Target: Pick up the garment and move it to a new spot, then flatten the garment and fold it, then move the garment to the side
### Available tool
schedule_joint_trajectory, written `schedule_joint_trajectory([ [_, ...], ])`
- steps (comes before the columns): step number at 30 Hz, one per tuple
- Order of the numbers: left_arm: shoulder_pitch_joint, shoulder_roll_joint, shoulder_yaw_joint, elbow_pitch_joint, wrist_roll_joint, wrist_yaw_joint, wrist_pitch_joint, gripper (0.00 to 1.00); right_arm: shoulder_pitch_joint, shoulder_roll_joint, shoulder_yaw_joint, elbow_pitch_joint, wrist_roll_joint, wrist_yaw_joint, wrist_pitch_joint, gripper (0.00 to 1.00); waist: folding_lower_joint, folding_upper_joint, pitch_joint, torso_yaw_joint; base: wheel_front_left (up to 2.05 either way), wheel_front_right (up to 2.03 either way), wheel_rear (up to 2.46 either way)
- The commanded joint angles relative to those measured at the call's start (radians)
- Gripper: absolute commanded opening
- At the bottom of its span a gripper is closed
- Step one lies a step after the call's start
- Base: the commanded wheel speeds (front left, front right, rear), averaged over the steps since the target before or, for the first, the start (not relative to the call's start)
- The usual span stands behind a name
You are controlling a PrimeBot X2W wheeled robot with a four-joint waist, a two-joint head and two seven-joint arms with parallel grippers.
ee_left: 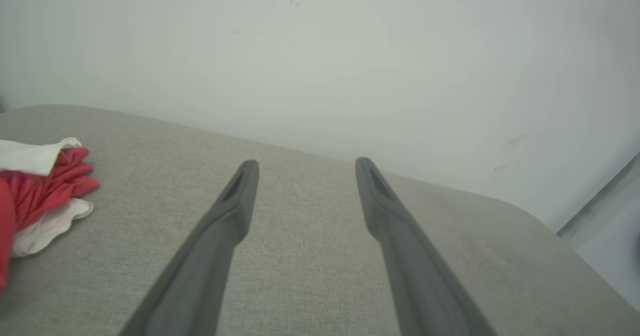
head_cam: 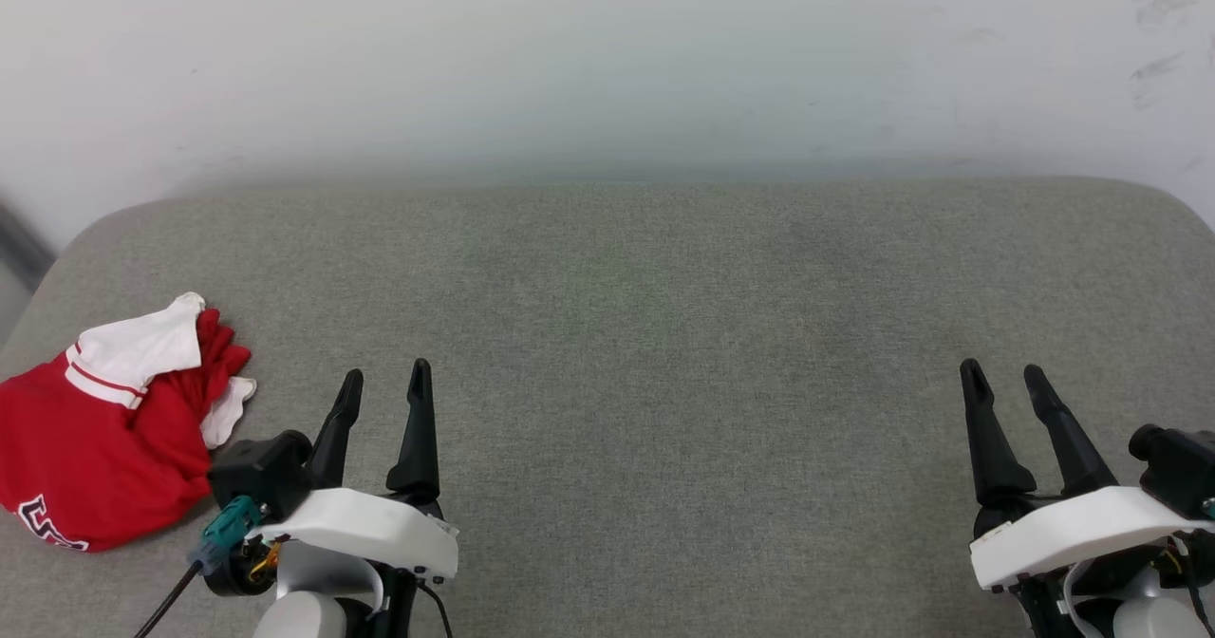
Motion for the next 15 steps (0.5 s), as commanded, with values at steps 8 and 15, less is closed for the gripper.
schedule_joint_trajectory([
  [8, -0.021, 0.02, -0.022, 0.009, 0.09, 0.023, -0.025, 1.0, -0.002, -0.009, 0.006, -0.019, -0.105, 0.0, -0.005, 1.0, -0.0001, 0.0, 0.0, -0.002, 0.0, 0.0, 0.0],
  [15, -0.023, 0.027, -0.031, 0.026, 0.147, 0.04, -0.041, 1.0, 0.002, -0.008, 0.004, -0.023, -0.171, 0.0, -0.007, 1.0, -0.0001, 0.0, 0.0, -0.001, 0.0, 0.0, 0.0],
])
